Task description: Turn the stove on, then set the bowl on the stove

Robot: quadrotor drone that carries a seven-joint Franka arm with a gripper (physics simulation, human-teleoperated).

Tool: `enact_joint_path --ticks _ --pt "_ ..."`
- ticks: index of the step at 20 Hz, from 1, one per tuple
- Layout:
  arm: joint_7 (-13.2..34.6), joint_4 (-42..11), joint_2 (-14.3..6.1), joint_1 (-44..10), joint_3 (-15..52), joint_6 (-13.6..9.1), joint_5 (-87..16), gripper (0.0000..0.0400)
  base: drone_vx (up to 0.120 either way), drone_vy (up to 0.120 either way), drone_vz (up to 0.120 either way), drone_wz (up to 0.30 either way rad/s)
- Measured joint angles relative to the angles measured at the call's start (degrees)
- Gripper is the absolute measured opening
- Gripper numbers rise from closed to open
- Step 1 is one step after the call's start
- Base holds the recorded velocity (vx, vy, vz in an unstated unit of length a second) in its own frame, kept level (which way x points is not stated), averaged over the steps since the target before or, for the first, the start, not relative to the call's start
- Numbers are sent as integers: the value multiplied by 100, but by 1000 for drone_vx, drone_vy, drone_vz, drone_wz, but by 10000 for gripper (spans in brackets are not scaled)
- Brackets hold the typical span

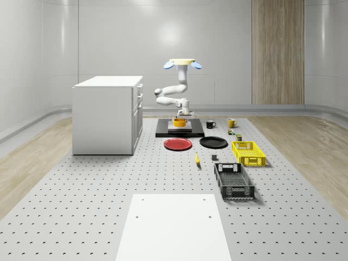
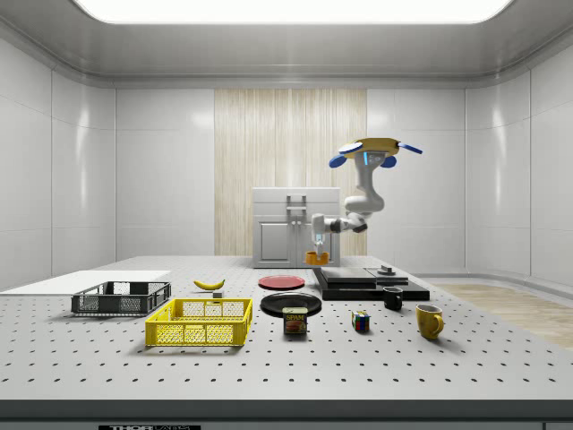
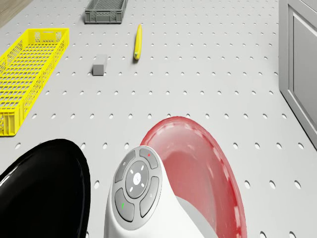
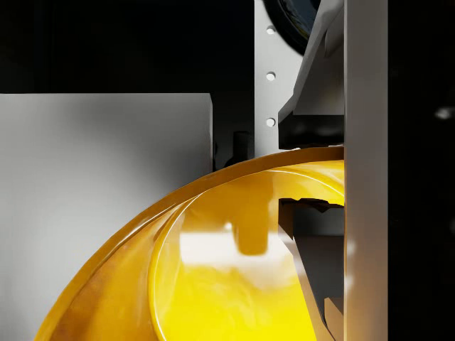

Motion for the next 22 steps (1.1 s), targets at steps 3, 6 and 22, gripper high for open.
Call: enact_joint_path --ticks 3,6,22 --pt "0 0 0 0 0 0 0 100 -120 0 0 0" --pt "0 0 1 0 0 0 0 100 -120 0 0 0" --pt "-1 0 2 1 -1 -2 -1 100 -120 0 -20 0"
